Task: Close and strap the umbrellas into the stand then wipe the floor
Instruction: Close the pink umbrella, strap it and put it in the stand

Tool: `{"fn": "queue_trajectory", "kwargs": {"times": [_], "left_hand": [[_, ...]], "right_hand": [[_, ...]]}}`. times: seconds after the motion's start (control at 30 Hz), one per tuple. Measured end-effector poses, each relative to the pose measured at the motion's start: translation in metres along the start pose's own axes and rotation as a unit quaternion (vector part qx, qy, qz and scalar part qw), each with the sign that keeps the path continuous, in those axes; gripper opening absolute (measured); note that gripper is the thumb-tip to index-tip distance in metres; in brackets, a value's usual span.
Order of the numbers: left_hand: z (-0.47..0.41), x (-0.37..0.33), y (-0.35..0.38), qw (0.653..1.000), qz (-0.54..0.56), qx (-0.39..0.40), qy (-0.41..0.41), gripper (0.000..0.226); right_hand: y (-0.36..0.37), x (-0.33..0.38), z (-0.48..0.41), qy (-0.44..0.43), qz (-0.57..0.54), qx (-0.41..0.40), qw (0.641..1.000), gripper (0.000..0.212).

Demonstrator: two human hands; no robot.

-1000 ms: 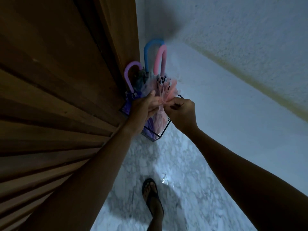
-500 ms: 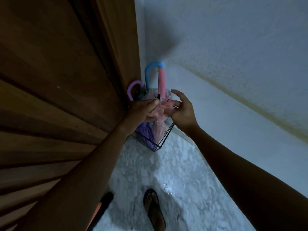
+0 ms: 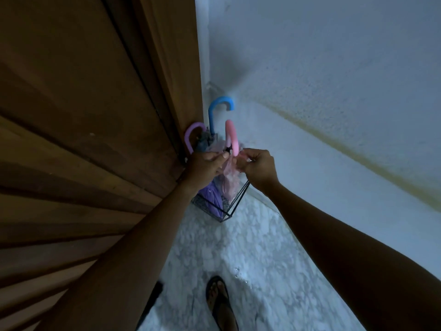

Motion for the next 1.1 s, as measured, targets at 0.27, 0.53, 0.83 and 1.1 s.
{"fn": "queue_trajectory", "kwargs": {"times": [0.27, 0.53, 0.83, 1.1], "left_hand": [[-0.02, 0.034, 0.007, 0.996, -0.09, -0.006, -0.006, 0.019], [0.0, -0.014, 0.003, 0.985, -0.086, -0.028, 0.145, 0.021], [-0.012, -0.001, -0.003, 0.997, -0.044, -0.004, 0.058, 0.013], [-0.025, 0.012, -0.007, 1.0, -0.024, -0.004, -0.008, 0.024]], "right_hand": [[0.035, -0.042, 0.005, 0.033, 0.039, 0.063, 0.997, 0.016], [0.001, -0.003, -0.002, -0.057, 0.033, -0.029, 0.997, 0.018], [0.01, -0.002, -0.009, -0.006, 0.041, 0.015, 0.999, 0.021], [0.035, -0.009, -0.007, 0.013, 0.033, 0.037, 0.999, 0.037]]}}
Point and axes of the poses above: each hand's wrist, its own z-axis away from the middle knuckle, its own y-axis out of the palm, x = y × z, the point moved 6 cm from there along -z, towards the middle knuckle, and after that the axes turned 6 degrees about -y, right-handed, at the moved point
